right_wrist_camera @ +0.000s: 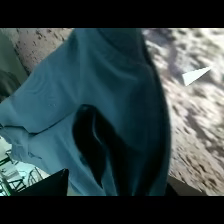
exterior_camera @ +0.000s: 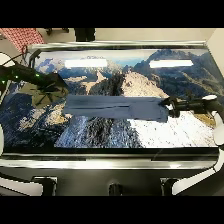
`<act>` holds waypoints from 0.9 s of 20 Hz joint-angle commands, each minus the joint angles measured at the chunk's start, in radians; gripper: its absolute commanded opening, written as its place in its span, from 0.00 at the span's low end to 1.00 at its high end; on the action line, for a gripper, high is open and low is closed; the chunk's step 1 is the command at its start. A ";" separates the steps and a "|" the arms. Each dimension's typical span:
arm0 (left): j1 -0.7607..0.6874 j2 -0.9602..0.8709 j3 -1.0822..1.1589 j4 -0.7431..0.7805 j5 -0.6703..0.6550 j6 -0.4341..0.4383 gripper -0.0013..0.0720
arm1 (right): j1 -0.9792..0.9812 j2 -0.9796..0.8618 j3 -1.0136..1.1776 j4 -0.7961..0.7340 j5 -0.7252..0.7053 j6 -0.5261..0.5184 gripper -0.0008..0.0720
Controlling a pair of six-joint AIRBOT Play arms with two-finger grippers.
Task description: Fold the shirts.
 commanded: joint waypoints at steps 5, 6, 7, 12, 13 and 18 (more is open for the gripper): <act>-0.241 0.007 -0.132 0.001 0.150 0.001 0.07 | 0.142 0.135 0.043 -0.048 -0.010 0.049 0.06; -0.294 0.005 -0.180 0.001 0.226 0.000 0.07 | 0.147 0.189 0.043 -0.082 0.002 0.079 0.06; -0.346 -0.002 -0.222 -0.005 0.307 0.000 0.07 | 0.156 0.245 0.043 -0.118 0.025 0.111 0.06; -0.529 -0.153 -0.264 -0.257 0.553 0.000 0.07 | 0.206 0.510 0.043 -0.268 0.185 0.246 0.06; -0.544 -0.182 -0.264 -0.299 0.564 0.000 0.07 | 0.207 0.557 0.043 -0.293 0.206 0.275 0.06; -0.623 -0.273 -0.264 -0.517 0.576 0.034 0.07 | 0.207 0.723 0.043 -0.348 0.300 0.364 0.06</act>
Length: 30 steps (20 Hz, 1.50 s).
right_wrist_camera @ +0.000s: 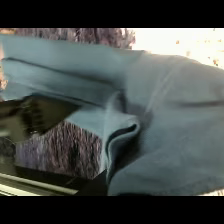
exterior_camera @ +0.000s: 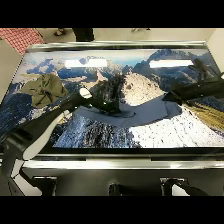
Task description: Fold the shirts.
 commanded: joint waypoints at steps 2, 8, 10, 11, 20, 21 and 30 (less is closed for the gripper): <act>-0.121 -0.079 -0.004 -0.231 0.063 0.056 0.07 | 0.003 0.137 0.001 -0.042 0.090 0.083 0.06; -0.282 -0.164 0.002 -0.539 0.120 0.161 0.07 | 0.003 0.225 0.001 -0.039 0.092 0.135 0.06; -0.237 -0.133 0.002 -0.486 0.119 0.182 0.06 | 0.004 0.200 0.001 -0.023 0.073 0.135 0.06; -0.196 -0.085 0.001 -0.368 0.125 0.167 0.06 | 0.004 0.177 0.001 0.007 0.058 0.131 0.06; 0.282 0.556 0.001 0.364 0.097 -0.057 0.06 | 0.413 -0.230 0.001 0.314 -0.415 0.093 0.06; 0.319 0.608 0.001 0.364 0.086 -0.057 0.06 | 0.463 -0.296 0.001 0.364 -0.487 0.093 0.06; 0.365 0.752 0.001 0.430 -0.014 -0.039 0.07 | 0.460 -0.451 0.001 0.462 -0.497 0.018 0.94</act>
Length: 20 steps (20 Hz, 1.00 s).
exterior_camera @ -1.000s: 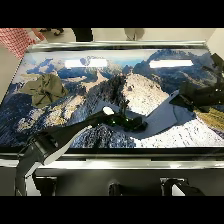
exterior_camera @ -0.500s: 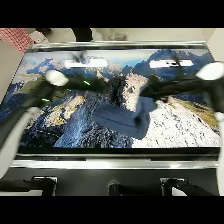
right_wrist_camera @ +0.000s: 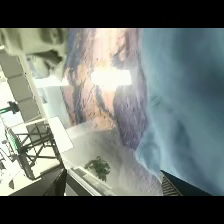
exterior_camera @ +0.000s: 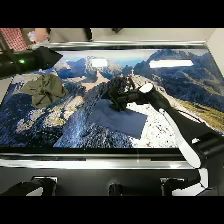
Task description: Fold the shirts.
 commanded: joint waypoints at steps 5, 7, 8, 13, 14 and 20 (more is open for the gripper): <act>0.055 0.025 0.000 0.122 -0.052 0.010 0.07 | -0.340 0.179 -0.010 -0.585 0.474 0.047 0.94; 0.074 0.026 0.000 0.122 -0.056 0.008 0.07 | -0.401 0.197 -0.111 -0.673 0.551 0.047 0.93; 0.075 0.027 0.000 0.122 -0.061 0.007 0.07 | -0.407 0.201 -0.192 -0.655 0.513 0.046 0.91; 0.050 0.034 0.000 0.121 -0.088 -0.015 0.07 | -0.311 0.171 -0.425 -0.405 0.130 -0.034 0.84; 0.046 0.036 0.000 0.120 -0.087 -0.017 0.07 | -0.287 0.154 -0.425 -0.397 0.107 -0.033 0.82; 0.038 0.037 0.000 0.121 -0.087 -0.018 0.07 | -0.321 0.153 -0.322 -0.251 0.156 -0.190 0.06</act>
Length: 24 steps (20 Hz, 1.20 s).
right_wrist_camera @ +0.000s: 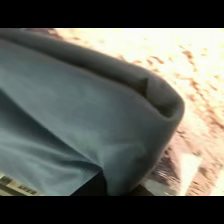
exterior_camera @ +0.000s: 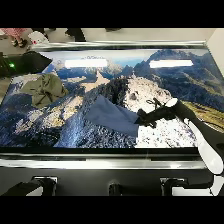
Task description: Fold the shirts.
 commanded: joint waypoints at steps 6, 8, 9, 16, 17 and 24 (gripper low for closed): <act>-0.005 0.001 0.000 0.001 -0.002 -0.004 0.07 | -0.401 0.039 0.348 -0.045 0.123 -0.006 0.06; -0.005 0.001 0.000 0.001 -0.002 -0.004 0.07 | -0.561 0.046 0.374 -0.058 0.188 0.006 0.06; -0.005 0.001 0.000 0.001 -0.002 -0.004 0.07 | -0.644 0.054 0.374 -0.063 0.217 0.009 0.06; -0.005 0.001 0.000 0.000 -0.002 -0.005 0.07 | -1.017 0.069 0.328 -0.401 0.405 0.088 0.06; -0.005 0.001 0.000 0.000 -0.002 -0.005 0.07 | -1.040 0.074 0.294 -0.463 0.413 0.105 0.06; -0.005 -0.002 0.000 0.000 -0.002 -0.004 0.07 | -1.131 0.245 -0.127 -0.628 0.264 0.230 0.06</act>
